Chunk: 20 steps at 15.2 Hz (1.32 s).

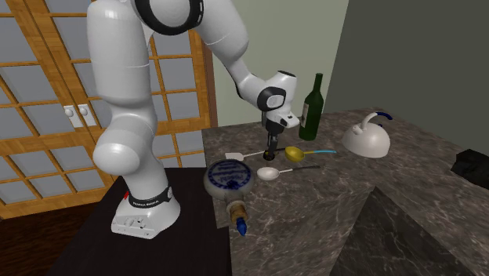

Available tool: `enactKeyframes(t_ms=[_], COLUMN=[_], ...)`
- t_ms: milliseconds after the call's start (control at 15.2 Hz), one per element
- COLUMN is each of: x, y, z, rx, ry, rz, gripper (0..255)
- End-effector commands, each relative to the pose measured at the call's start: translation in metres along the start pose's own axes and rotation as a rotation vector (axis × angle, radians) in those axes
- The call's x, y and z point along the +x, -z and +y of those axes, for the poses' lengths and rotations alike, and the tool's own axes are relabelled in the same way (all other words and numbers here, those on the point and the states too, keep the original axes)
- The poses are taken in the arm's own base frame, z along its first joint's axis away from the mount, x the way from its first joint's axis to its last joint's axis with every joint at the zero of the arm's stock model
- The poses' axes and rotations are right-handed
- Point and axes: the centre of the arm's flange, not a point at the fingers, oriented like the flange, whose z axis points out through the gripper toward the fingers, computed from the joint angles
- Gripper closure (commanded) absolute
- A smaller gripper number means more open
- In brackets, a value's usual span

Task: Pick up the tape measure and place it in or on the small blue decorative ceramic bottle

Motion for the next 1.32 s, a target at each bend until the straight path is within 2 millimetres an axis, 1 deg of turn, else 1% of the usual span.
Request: enactKeyframes(t_ms=[0,528,594,1188,1254], x=[-0.0002,-0.0002,-0.0002,-0.0002,-0.0008], y=[-0.0134,-0.0133,-0.0133,-0.0134,-0.0082], z=[-0.0002,-0.0002,-0.0002,-0.0002,0.0000], rx=[0.000,0.000,0.000,0.000,0.000], ry=[0.000,0.000,0.000,0.000,0.000], rz=[0.000,0.000,0.000,0.000,0.000], gripper=[0,0,255,255,255])
